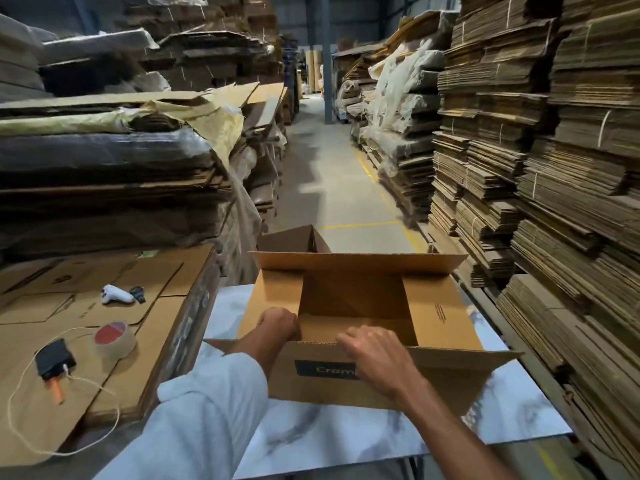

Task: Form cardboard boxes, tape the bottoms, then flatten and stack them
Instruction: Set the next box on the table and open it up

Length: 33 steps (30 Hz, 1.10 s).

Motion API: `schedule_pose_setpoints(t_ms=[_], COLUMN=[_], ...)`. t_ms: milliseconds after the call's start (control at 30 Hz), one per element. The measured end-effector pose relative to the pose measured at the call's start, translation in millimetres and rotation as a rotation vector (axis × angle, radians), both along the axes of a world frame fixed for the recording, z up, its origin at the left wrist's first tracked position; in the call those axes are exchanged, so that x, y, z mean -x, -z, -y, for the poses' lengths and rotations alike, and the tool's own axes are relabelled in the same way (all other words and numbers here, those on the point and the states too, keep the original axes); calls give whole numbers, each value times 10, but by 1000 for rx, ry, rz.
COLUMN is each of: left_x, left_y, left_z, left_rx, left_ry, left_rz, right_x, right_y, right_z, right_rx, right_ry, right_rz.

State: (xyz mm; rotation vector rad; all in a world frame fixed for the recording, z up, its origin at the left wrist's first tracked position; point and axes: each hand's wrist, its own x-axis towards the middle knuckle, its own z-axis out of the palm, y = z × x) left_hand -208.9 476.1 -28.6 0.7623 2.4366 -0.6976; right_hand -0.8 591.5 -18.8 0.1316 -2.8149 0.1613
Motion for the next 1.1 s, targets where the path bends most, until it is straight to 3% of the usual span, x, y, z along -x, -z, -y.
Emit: schedule_pose_setpoints(t_ms=[200,367,467,600,767,900,1000,1100], left_x=[-71,153,265,172,162,142,170,168], left_y=[-194,-426,-406,-234,-116,-82,-68,-101], left_z=[345,912,1240,1282,1316,1308,1306,1292], left_rx=[-253,-724,-856,-942,-951,-946,-955,-965], left_ry=[-99,-176,-349,-345,-326,-321,-317,-318], left_rz=[-18,-192,-174,-172,-207,-240,-245,-203], right_x=[25,63,107,263,356,243,239,207], right_y=[-43,-196,-371,-611,-525,-243,-202,-399], right_z=[-57,-62,-59,-286,-856,-1084,-1133,-1222], right_rx=[5,37,174,512,133,66,18,-72], right_ry=[8,30,90,219,575,750,692,678], right_rz=[47,100,282,640,1019,968,908,683])
